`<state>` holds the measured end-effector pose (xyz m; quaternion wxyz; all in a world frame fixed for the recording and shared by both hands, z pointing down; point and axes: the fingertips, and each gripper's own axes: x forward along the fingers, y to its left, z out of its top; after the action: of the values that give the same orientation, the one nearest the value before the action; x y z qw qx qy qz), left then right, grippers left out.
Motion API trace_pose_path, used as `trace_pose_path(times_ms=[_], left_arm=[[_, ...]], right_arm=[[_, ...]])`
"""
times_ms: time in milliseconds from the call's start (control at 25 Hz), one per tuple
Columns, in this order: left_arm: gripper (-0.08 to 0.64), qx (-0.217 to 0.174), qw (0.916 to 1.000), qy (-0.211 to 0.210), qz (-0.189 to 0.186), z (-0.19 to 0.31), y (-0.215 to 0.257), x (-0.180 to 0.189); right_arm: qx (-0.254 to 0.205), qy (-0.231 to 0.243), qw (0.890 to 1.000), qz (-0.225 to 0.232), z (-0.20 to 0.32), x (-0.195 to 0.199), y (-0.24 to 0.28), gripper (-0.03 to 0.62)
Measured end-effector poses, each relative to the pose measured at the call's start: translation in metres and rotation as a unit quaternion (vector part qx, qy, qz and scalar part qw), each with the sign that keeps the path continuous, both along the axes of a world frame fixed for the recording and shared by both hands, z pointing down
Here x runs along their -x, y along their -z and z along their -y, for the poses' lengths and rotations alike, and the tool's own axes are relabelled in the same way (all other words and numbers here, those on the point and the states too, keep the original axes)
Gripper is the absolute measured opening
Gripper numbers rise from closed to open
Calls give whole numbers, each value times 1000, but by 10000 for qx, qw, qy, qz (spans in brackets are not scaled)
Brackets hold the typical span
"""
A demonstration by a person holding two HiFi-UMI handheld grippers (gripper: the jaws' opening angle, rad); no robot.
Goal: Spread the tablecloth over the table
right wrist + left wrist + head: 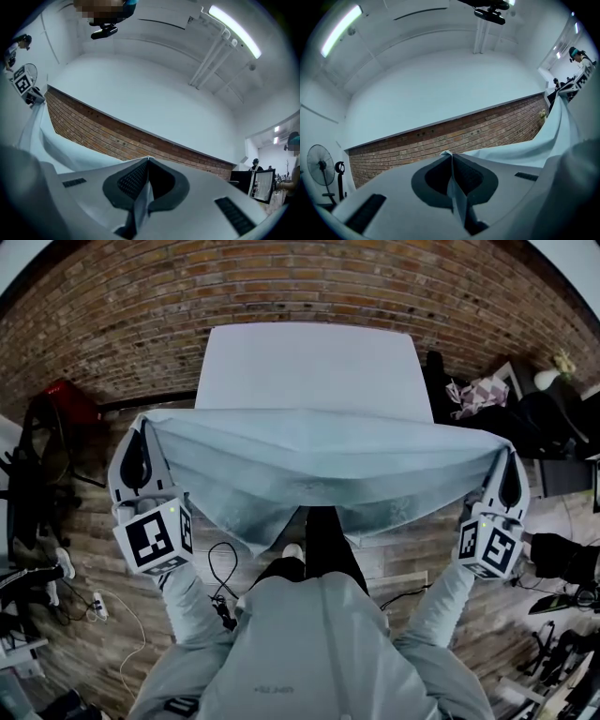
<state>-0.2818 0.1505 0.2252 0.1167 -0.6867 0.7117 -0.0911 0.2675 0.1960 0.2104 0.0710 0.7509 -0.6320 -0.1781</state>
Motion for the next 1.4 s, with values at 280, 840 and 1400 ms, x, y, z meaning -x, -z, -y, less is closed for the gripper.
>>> trace_pose_path(times_ms=[280, 840, 1400], left_arm=[[25, 157, 9998, 130, 72, 37, -13, -6], [25, 334, 9970, 624, 299, 146, -19, -31], [25, 426, 9939, 837, 575, 207, -16, -46]], right_arm=[[288, 37, 9995, 140, 48, -8, -24, 21], [605, 250, 9978, 62, 185, -43, -41, 21], [721, 486, 9956, -339, 257, -60, -36, 21]])
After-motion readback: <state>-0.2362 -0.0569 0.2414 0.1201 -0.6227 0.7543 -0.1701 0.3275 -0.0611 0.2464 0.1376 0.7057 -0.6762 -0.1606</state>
